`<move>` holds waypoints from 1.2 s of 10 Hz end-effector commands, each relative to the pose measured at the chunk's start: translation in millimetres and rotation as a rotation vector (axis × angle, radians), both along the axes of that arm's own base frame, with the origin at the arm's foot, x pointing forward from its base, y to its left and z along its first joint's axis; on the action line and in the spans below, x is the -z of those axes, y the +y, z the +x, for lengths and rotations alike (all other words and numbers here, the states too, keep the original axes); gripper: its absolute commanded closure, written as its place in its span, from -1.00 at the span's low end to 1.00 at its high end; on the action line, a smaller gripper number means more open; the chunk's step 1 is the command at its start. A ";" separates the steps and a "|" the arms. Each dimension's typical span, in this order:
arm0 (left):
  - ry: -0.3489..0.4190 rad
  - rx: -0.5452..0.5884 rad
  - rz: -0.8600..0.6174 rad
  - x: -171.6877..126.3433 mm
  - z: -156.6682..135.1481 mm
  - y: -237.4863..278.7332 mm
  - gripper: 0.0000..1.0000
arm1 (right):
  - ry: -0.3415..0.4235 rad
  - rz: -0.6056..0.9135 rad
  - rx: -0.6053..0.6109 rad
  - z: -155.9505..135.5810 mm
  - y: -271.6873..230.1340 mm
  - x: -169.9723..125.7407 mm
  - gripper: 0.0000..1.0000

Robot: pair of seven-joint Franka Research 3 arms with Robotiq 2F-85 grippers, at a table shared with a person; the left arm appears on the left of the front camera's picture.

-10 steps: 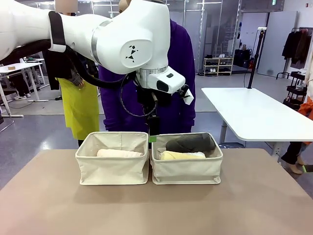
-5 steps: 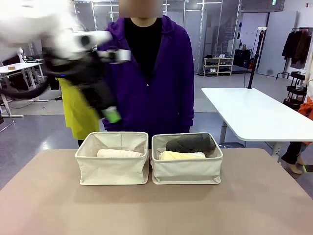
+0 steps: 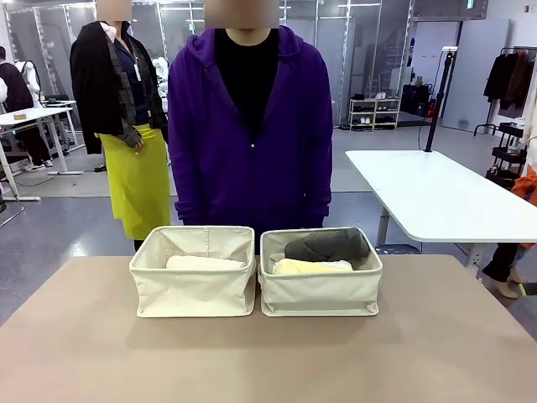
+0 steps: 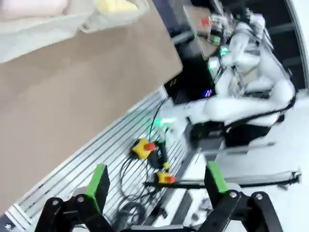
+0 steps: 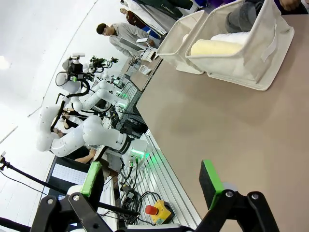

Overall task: Divide the towels into two baskets.
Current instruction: Pick up one hotel-folded towel from the bottom of the table and place it in the Fabric basket indicated by the person.

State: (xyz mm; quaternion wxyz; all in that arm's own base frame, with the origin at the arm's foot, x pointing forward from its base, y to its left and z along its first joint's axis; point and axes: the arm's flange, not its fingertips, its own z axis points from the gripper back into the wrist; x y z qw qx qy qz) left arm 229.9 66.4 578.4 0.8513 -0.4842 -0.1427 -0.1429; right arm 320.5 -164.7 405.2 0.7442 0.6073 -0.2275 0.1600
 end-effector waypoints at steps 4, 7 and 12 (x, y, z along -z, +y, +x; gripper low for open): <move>0.109 -0.391 -0.209 72.5 -23.9 83.1 -1.00 | 0.012 0.000 0.000 -2.1 0.5 -4.7 -1.00; 0.134 -0.374 -0.183 65.0 -31.1 100.7 -1.00 | 0.012 0.000 0.000 -2.1 0.5 -4.7 -1.00; 0.134 -0.374 -0.183 65.0 -31.1 100.7 -1.00 | 0.012 0.000 0.000 -2.1 0.5 -4.7 -1.00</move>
